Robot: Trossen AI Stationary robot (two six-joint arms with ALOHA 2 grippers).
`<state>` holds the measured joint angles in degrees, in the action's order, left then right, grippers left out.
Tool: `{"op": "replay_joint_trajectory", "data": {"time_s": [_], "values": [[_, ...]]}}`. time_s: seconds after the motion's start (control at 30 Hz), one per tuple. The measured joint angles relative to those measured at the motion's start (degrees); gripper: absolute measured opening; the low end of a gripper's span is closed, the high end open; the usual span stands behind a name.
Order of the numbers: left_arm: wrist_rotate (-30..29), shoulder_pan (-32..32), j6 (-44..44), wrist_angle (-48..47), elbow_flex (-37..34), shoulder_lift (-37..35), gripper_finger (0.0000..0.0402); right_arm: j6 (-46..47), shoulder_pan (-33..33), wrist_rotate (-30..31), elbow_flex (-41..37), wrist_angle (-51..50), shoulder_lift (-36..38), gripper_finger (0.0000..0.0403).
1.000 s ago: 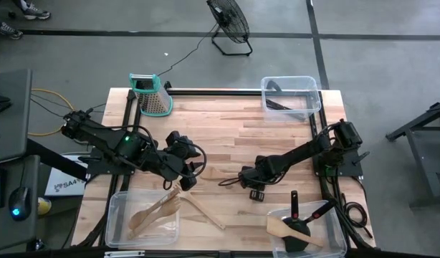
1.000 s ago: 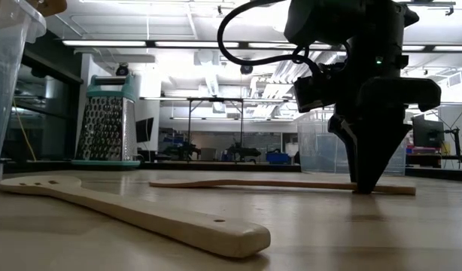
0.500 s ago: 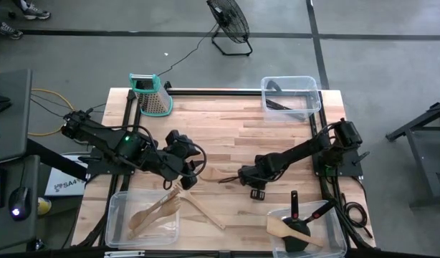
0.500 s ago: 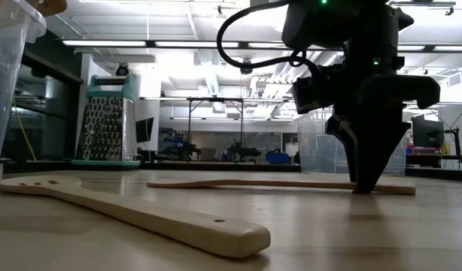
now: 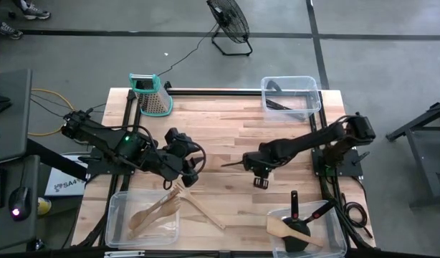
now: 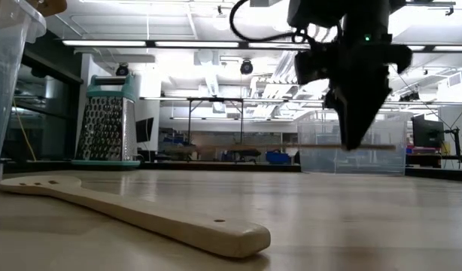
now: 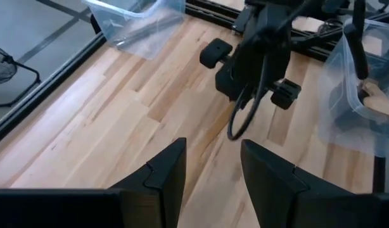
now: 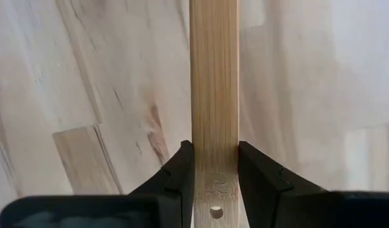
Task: Pick & Place Kitchen Items
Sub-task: Put the light brown frying spatula into the bottom left transparent bin
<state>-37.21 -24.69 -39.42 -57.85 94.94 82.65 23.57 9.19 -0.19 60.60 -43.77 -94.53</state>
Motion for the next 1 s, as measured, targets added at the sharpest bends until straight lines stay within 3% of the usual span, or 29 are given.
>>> {"op": "replay_joint_trajectory", "data": {"time_s": [0.3, 0.43, 0.67, 1.0], "values": [[-6.13, 0.18, 1.77, 1.21, 0.00, 0.00, 0.0149, -0.02, -5.07, 3.52, 0.15, -6.33, 11.48, 0.0086], [-6.24, 2.09, 2.20, 2.12, 0.00, 0.00, 0.0149, 0.08, -7.91, 5.50, 0.15, -7.85, 17.93, 0.0086], [0.26, 7.23, 12.33, 12.12, 0.00, 0.00, 0.0149, -0.48, -12.75, 9.26, 0.17, -7.29, 27.95, 0.0086], [8.49, 15.54, 22.94, 24.14, 0.00, 0.17, 0.0149, -6.43, -16.89, 7.61, 0.22, 4.42, 37.51, 0.0086]]}}
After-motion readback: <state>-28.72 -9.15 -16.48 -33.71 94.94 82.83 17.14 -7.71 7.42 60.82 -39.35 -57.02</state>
